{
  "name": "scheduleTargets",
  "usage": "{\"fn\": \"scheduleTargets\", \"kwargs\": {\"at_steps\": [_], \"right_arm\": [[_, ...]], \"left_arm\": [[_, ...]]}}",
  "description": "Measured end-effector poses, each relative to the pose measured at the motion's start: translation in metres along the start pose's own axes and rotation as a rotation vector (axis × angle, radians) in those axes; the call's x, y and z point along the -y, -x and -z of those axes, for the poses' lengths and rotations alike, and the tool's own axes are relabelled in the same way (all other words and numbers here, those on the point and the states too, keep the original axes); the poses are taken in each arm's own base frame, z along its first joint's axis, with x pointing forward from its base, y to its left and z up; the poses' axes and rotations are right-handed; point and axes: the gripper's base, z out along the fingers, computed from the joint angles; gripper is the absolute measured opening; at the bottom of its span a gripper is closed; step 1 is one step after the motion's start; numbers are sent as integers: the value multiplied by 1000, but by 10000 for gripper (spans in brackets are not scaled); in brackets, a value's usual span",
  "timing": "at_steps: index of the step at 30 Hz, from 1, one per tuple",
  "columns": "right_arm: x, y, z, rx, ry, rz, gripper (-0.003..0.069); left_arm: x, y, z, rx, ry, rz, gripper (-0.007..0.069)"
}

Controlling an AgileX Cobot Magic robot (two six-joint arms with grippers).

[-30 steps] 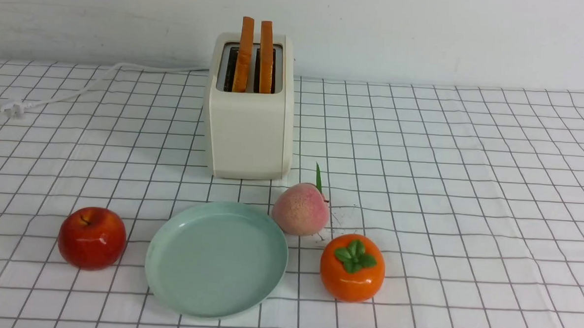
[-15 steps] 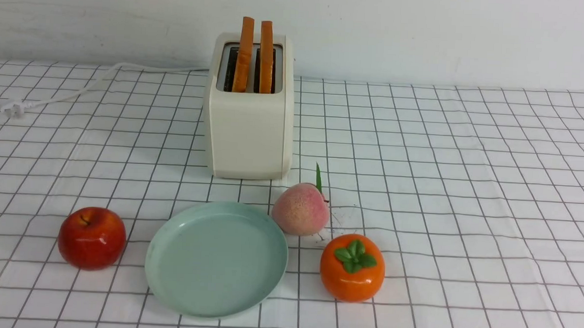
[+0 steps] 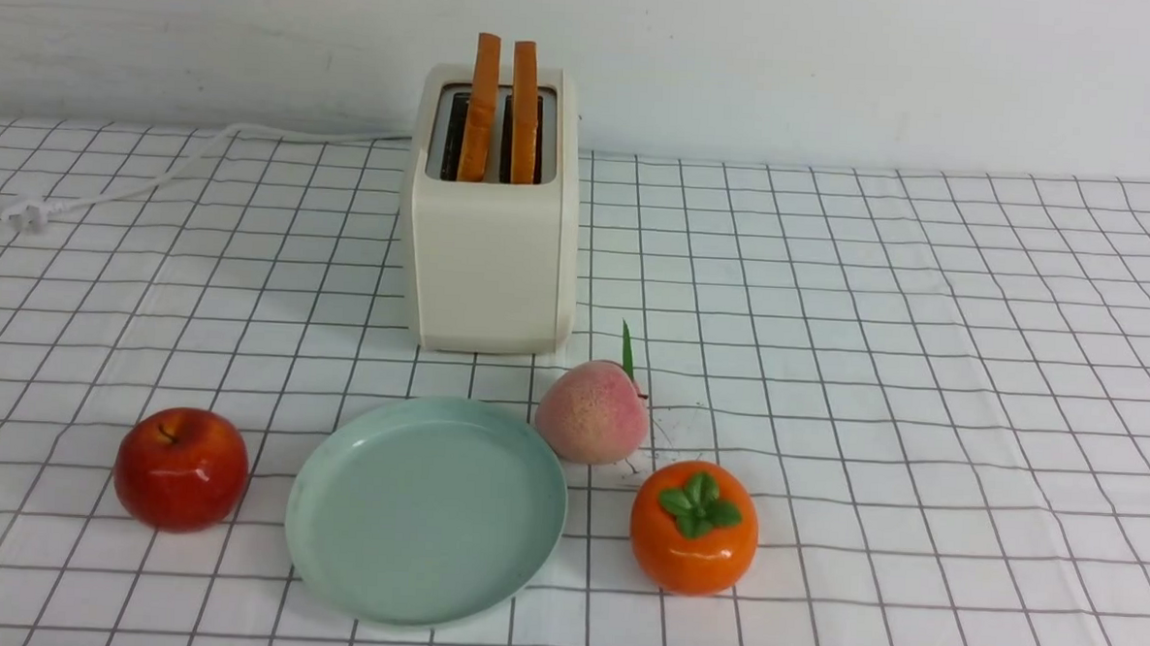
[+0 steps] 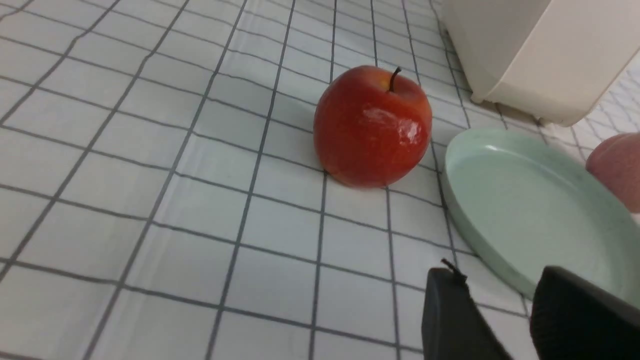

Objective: Take toasted bread from bread machine on white checkered table place on plate.
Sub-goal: 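Reach for a toast slice standing in the toaster with the left gripper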

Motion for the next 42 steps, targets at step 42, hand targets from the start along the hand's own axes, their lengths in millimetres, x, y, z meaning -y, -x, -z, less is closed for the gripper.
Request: {"fn": "scheduleTargets", "kwargs": {"at_steps": [42], "right_arm": [[-79,203,-5,-162,352,202,27]], "left_arm": [[79,187,-60,136,-79,-135,-13]]}}
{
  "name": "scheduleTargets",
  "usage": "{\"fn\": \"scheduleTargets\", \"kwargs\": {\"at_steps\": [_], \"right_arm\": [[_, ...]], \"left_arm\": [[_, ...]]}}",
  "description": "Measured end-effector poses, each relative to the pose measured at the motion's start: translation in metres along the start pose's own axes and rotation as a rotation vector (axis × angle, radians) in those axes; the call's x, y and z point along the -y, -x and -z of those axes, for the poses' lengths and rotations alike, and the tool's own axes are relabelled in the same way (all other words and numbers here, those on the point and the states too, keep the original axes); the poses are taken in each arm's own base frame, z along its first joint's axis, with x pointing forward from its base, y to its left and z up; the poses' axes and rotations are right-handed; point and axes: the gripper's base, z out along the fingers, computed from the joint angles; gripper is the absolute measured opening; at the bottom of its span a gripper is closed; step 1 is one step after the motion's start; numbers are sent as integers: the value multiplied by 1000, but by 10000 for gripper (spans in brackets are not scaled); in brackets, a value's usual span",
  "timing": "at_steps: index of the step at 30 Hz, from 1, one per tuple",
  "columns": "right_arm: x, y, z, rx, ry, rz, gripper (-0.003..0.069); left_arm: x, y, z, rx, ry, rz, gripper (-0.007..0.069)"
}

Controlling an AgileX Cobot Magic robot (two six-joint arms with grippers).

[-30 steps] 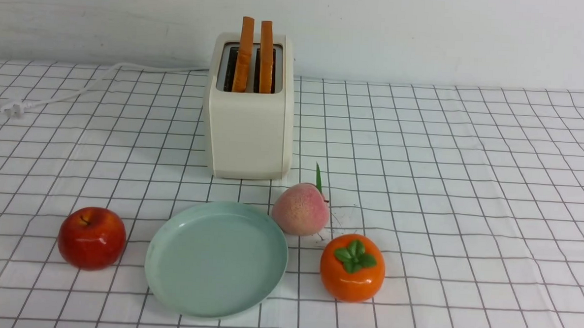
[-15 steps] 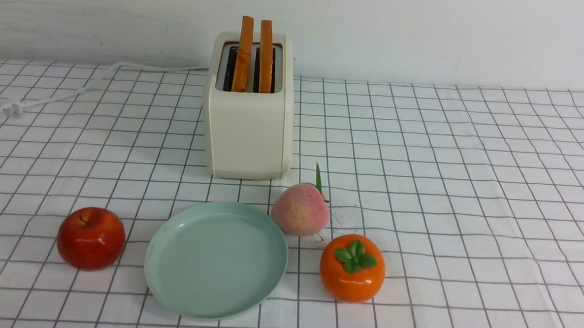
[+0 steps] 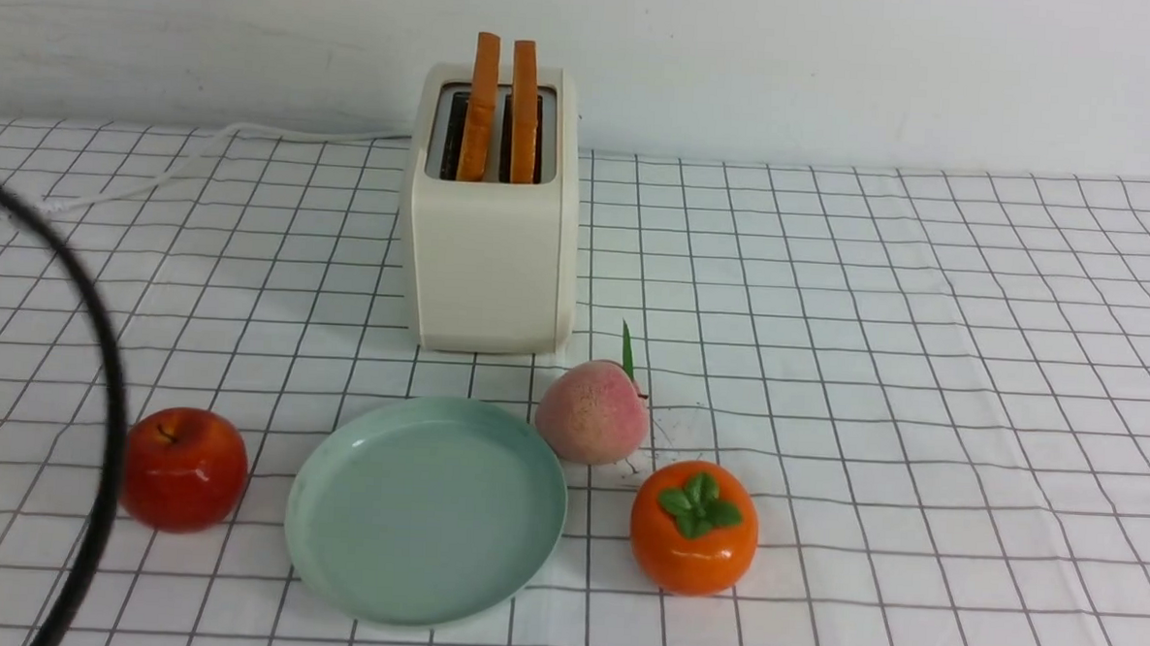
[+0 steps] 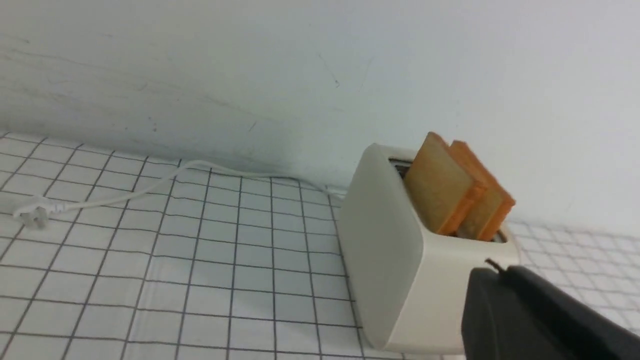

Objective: Take toasted bread from bread machine on white checkered table place on plate.
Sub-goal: 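Reach for a toast slice standing in the toaster with the left gripper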

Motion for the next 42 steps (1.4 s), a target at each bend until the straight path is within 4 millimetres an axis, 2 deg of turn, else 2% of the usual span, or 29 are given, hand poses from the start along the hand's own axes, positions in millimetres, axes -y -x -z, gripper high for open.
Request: {"fn": "scheduleTargets", "kwargs": {"at_steps": [3,6,9,13,14,16,23,26,30,42], "right_arm": [[-5,15,-12,-14,25,27,27],[-7,28,-16,12,34,40,27],[-9,38,-10,74,46,32,27],[-10,51,4,178,64,16,27],[-10,51,5,182,65,16,27],[-10,53,16,216,77,2,27],[-10,53,29,255,91,-11,33],[-10,53,31,259,92,-12,33],[-10,53,31,258,92,-11,36],[-11,51,30,236,96,-15,42]], "left_arm": [[9,5,-28,-56,-33,-63,-13],[33,8,-48,-74,-132,-132,-13],[58,6,-68,-92,-214,-176,-13],[77,-8,-110,-146,-246,-252,-4],[78,-8,-112,-145,-246,-255,-1],[84,-21,-141,-194,-243,-291,62],[90,-43,-203,-185,-202,-320,326],[91,-52,-226,-158,-178,-313,389],[91,-66,-248,-146,-157,-320,405],[91,-79,-280,-62,-116,-336,386]]}}
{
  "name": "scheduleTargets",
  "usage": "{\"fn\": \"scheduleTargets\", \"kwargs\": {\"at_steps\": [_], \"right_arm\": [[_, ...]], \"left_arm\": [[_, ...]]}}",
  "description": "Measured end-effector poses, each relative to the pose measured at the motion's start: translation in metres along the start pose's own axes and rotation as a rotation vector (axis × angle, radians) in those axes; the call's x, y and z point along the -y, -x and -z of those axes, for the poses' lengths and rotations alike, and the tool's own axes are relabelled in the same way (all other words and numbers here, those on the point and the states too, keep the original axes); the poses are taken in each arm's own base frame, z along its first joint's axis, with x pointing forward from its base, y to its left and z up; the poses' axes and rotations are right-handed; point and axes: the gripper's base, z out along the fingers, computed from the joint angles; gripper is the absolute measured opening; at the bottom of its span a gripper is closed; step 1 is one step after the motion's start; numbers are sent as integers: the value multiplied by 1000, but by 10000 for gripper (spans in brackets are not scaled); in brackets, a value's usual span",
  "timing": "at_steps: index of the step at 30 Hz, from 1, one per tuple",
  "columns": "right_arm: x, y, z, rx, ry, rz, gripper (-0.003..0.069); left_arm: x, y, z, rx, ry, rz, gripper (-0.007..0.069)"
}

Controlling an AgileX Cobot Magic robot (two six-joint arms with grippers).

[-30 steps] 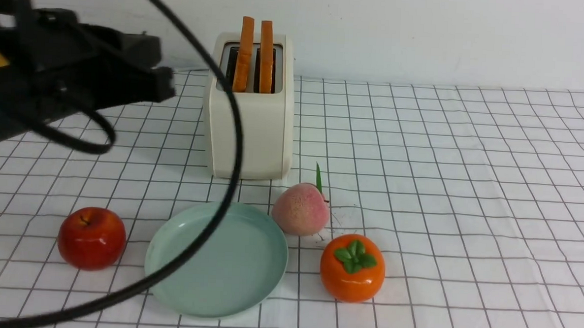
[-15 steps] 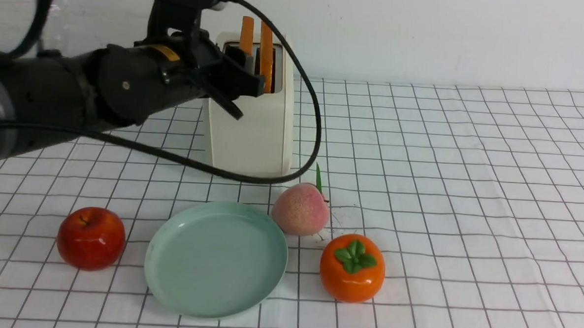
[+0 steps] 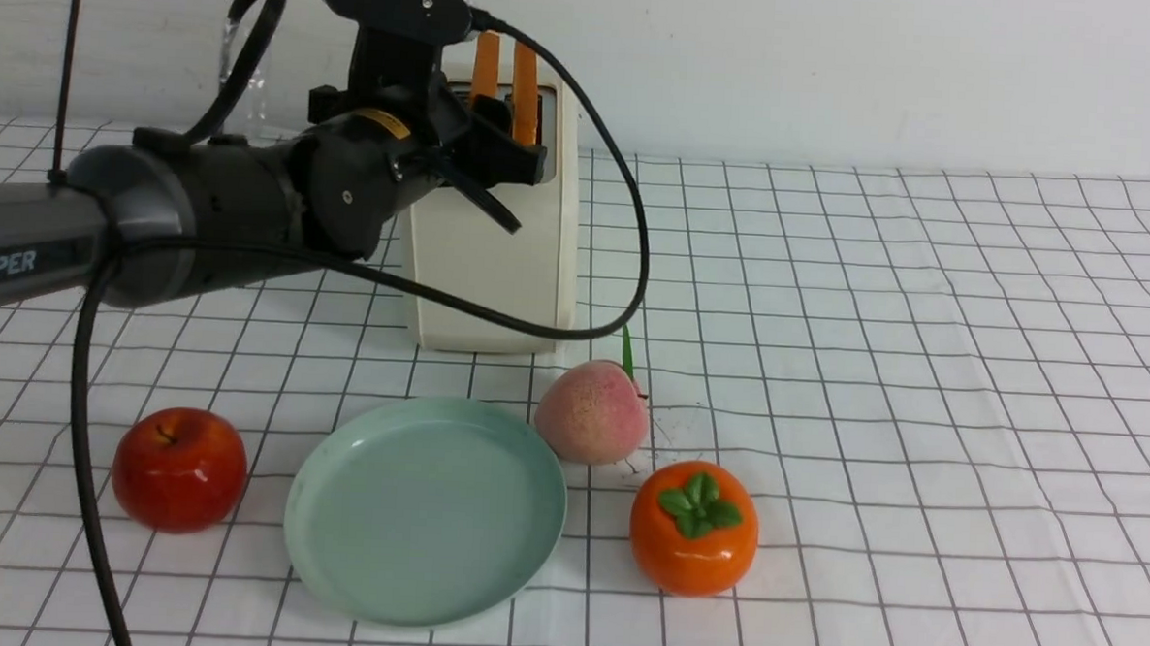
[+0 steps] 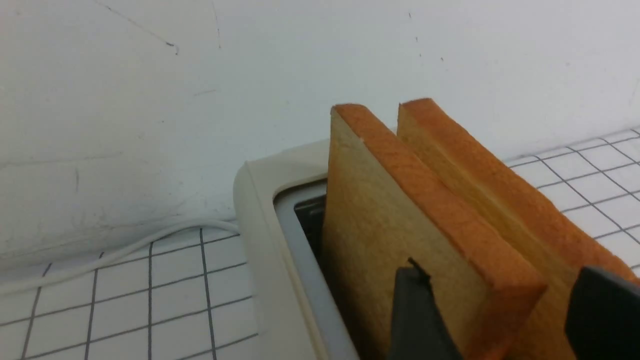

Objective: Take toasted bread from bread machine on white checkered table place on plate.
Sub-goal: 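Reach for a toast slice standing in the toaster with the left gripper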

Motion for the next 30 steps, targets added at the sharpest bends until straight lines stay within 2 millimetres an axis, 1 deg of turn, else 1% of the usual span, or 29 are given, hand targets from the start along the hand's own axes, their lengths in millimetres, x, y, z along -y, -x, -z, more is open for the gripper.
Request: {"fn": "scheduleTargets", "kwargs": {"at_steps": [2,4,8,11,15,19,21,25,30], "right_arm": [[0,0,0,-3,0,0,42],[0,-1,0,-6,0,0,44],[0,-1,0,-10,-1,0,49],[0,-1,0,-10,-1,0,53],[0,-1,0,-10,-1,0,55],[0,-1,0,-10,-1,0,63],[0,-1,0,-10,-1,0,65],[0,-1,0,-10,-1,0,67],[0,-1,0,-10,-1,0,68]], "left_arm": [[0,-2,-2,2,5,-19,375],[0,-6,-6,13,18,-60,343],[-2,-9,-11,48,48,-85,298],[-2,-13,-14,52,56,-85,286],[-2,-15,-18,56,55,-38,283],[-1,-11,-25,75,56,10,269],[0,-9,-28,85,56,20,233],[0,-7,-31,87,52,26,118],[0,-7,-31,85,52,26,113]]}}
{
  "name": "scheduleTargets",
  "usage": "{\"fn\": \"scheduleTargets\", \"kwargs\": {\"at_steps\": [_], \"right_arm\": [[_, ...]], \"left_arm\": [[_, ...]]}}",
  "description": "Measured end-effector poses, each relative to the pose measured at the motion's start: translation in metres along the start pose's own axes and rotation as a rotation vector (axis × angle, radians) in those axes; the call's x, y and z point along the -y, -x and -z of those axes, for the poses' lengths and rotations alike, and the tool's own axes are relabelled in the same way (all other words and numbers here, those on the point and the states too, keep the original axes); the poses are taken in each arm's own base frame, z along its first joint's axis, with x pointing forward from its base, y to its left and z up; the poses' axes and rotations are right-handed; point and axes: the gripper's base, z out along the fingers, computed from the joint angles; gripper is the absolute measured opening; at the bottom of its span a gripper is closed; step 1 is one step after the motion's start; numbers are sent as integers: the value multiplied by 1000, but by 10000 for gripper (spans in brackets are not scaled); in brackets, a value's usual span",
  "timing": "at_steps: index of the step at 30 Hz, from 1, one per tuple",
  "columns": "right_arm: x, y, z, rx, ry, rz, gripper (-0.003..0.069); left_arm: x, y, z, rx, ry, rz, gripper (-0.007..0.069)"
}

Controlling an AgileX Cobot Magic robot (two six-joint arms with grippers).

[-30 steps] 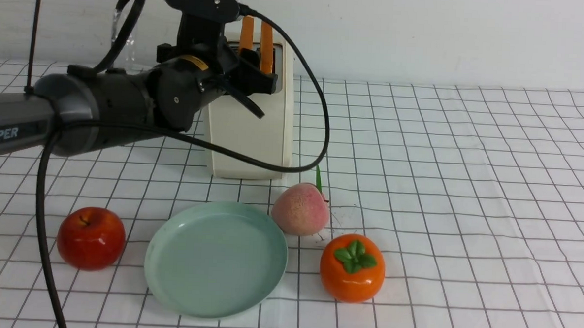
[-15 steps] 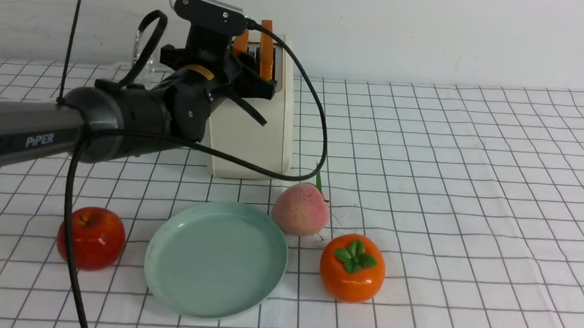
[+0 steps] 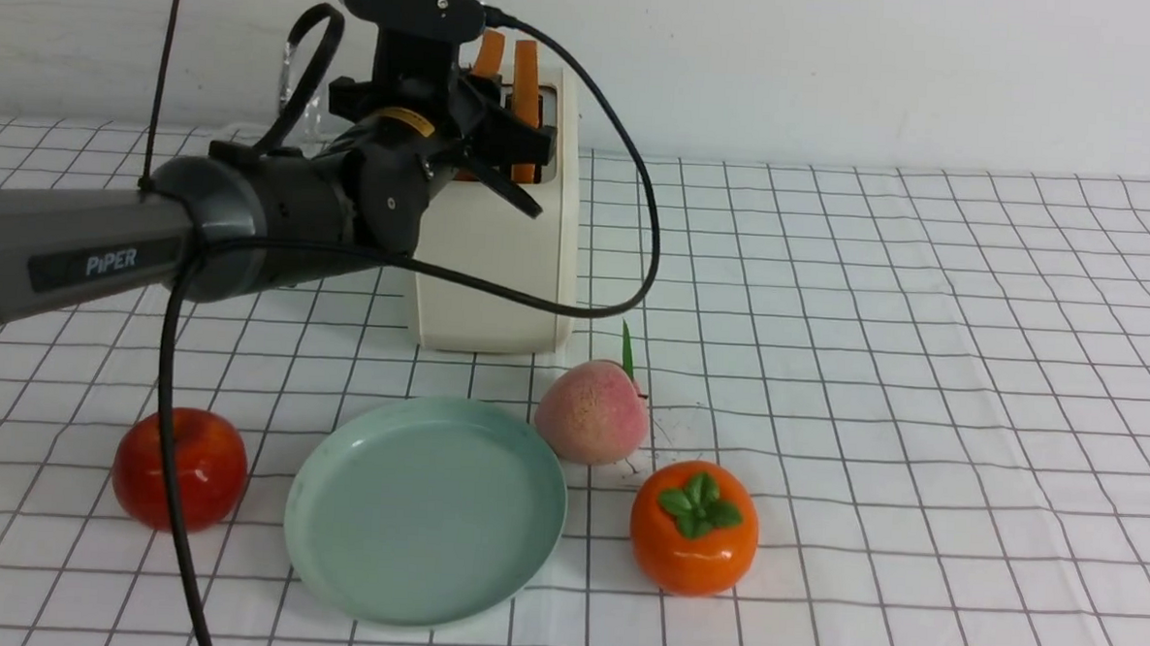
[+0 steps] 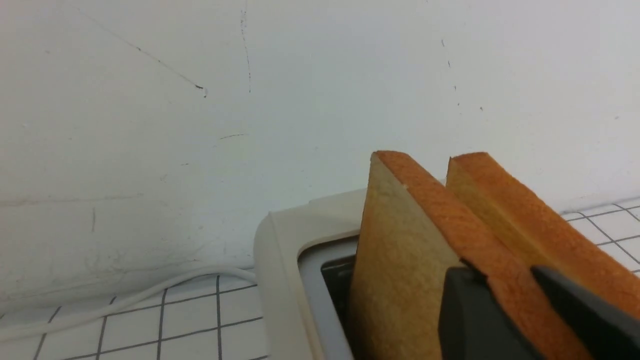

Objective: Take toasted bread from bread machine on white checkered table place on plate.
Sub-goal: 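Reach for a toast slice standing in the toaster with the left gripper, then place the slice of bread on the plate with the left gripper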

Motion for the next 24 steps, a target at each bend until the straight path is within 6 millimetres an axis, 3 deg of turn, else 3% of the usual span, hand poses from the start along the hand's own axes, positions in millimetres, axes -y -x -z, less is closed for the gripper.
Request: {"fn": "scheduleTargets", "kwargs": {"at_steps": [5,6,7,8,12,14,15,17,18,19,20,21,22,24], "right_arm": [[0,0,0,1,0,0,67],[0,1,0,9,1,0,67],[0,1,0,10,1,0,67],[0,2,0,18,1,0,67],[0,3,0,34,2,0,67],[0,3,0,34,2,0,67],[0,3,0,34,2,0,67],[0,3,0,31,2,0,67],[0,3,0,30,2,0,67],[0,1,0,14,1,0,67],[0,1,0,11,1,0,67],[0,-2,0,-21,-1,0,67],[0,-2,0,-21,-1,0,67],[0,-7,0,-74,-5,2,59]], "left_arm": [[-2,22,10,32,-6,-7,113],[-5,47,21,83,-4,-18,113],[-5,50,22,90,-4,-19,113],[-9,78,37,152,1,-33,113],[-18,145,86,263,-3,-57,113],[-21,167,109,259,-34,-54,113],[-21,169,112,256,-37,-63,113],[-22,186,148,217,-109,-63,113],[-22,186,150,210,-117,-72,113],[-23,185,167,191,-141,-65,113],[-24,184,172,188,-143,-64,113],[-27,173,190,160,-149,-56,113],[-27,171,192,155,-149,-57,113],[-31,133,216,66,-148,-54,113]]}}
